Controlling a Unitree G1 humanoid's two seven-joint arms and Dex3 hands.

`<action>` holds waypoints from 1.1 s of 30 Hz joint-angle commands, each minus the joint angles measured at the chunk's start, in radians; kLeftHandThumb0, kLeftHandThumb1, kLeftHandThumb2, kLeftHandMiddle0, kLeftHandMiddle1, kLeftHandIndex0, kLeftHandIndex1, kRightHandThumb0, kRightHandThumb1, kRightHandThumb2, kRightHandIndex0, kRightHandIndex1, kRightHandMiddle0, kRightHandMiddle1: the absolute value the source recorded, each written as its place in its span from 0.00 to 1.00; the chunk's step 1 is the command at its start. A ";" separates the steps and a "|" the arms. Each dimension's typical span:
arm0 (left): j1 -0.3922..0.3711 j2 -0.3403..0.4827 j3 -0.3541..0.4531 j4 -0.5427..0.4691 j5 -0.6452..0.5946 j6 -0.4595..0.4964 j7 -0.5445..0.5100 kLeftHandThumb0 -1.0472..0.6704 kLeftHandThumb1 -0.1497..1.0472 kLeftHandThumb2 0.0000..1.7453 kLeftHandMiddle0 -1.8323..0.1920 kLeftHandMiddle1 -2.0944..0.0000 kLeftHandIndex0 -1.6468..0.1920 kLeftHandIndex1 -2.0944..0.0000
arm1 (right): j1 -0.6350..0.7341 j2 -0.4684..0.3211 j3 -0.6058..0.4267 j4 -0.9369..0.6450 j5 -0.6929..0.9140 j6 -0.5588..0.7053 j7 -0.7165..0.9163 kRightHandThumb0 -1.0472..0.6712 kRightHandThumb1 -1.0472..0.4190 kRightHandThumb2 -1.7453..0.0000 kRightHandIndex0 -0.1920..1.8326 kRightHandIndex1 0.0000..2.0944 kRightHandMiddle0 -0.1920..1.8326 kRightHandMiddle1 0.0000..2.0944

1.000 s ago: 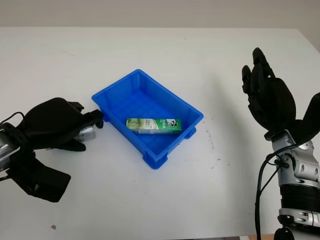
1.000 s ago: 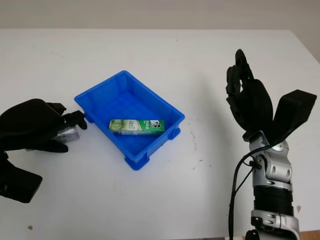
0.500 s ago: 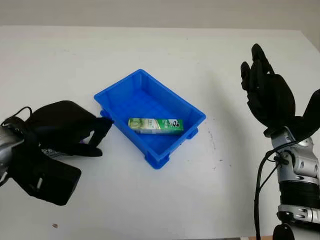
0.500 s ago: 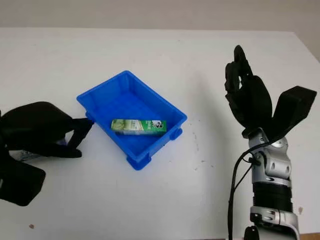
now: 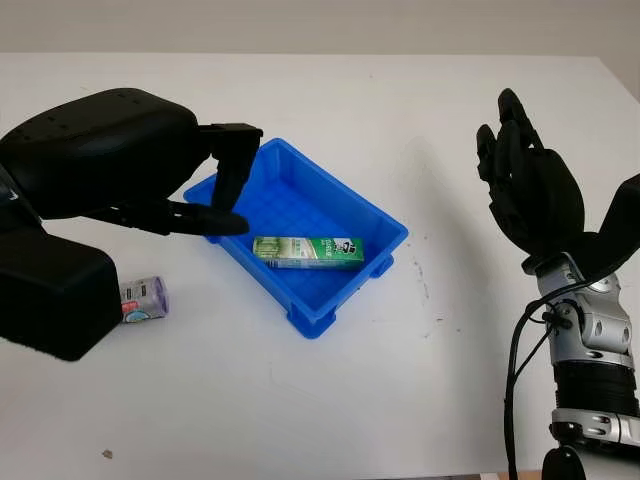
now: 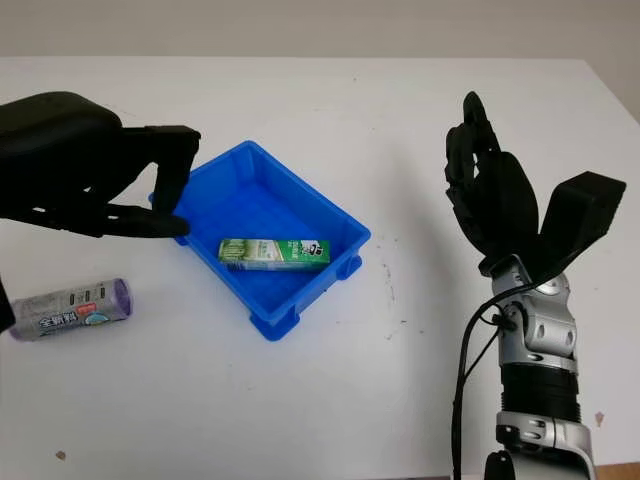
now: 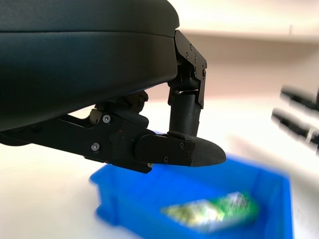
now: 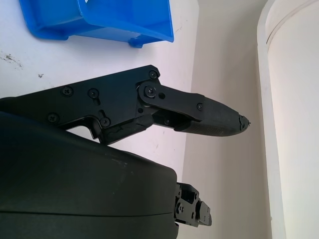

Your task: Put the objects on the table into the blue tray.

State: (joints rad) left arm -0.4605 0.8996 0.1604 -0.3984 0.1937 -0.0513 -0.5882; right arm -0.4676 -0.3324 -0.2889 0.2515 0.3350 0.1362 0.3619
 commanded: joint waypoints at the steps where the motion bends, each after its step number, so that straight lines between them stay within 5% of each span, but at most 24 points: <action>1: 0.031 -0.018 0.057 -0.053 0.030 0.039 0.043 0.35 0.98 0.04 0.58 0.14 0.64 0.18 | 0.021 0.001 -0.004 -0.018 0.006 -0.005 -0.002 0.19 0.00 0.62 0.00 0.00 0.00 0.00; 2: 0.067 0.000 0.088 -0.114 0.071 0.123 0.023 0.33 0.98 0.04 0.59 0.18 0.64 0.22 | 0.024 0.003 -0.004 -0.021 0.006 -0.003 -0.005 0.19 0.00 0.63 0.00 0.00 0.00 0.00; 4: 0.146 0.040 0.148 -0.252 0.165 0.303 -0.055 0.20 0.99 0.03 0.71 0.75 0.79 0.67 | 0.032 0.006 -0.005 -0.030 0.003 -0.002 -0.012 0.19 0.00 0.63 0.00 0.00 0.00 0.00; 7: 0.256 0.062 0.218 -0.423 0.271 0.512 -0.178 0.14 0.94 0.02 0.81 0.97 0.84 0.90 | 0.041 0.008 -0.006 -0.034 0.007 -0.005 -0.012 0.19 0.00 0.62 0.00 0.00 0.00 0.00; 11: 0.472 0.004 0.319 -0.604 0.395 0.627 -0.297 0.11 0.95 0.03 0.88 1.00 0.87 0.95 | 0.038 0.005 -0.007 -0.017 0.002 -0.016 -0.014 0.19 0.00 0.62 0.00 0.00 0.00 0.00; 17: 0.610 -0.153 0.406 -0.649 0.507 0.524 -0.344 0.12 0.93 0.03 0.92 0.99 0.90 0.97 | 0.015 0.003 -0.012 0.016 0.012 -0.021 0.005 0.20 0.00 0.61 0.00 0.00 0.00 0.00; 25: 0.647 -0.281 0.439 -0.649 0.608 0.406 -0.477 0.10 0.89 0.03 0.93 0.98 0.91 0.97 | -0.003 0.001 -0.010 0.032 0.011 -0.023 0.016 0.20 0.00 0.60 0.00 0.00 0.00 0.00; 33: 0.655 -0.356 0.284 -0.602 0.829 0.387 -0.484 0.15 0.85 0.02 0.93 0.98 0.91 0.97 | -0.003 -0.007 -0.015 0.042 0.013 -0.034 0.030 0.20 0.00 0.59 0.00 0.00 0.00 0.00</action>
State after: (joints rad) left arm 0.1888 0.5559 0.4673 -0.9868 0.9978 0.3339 -1.0774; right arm -0.4637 -0.3252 -0.2944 0.2874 0.3424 0.1126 0.3898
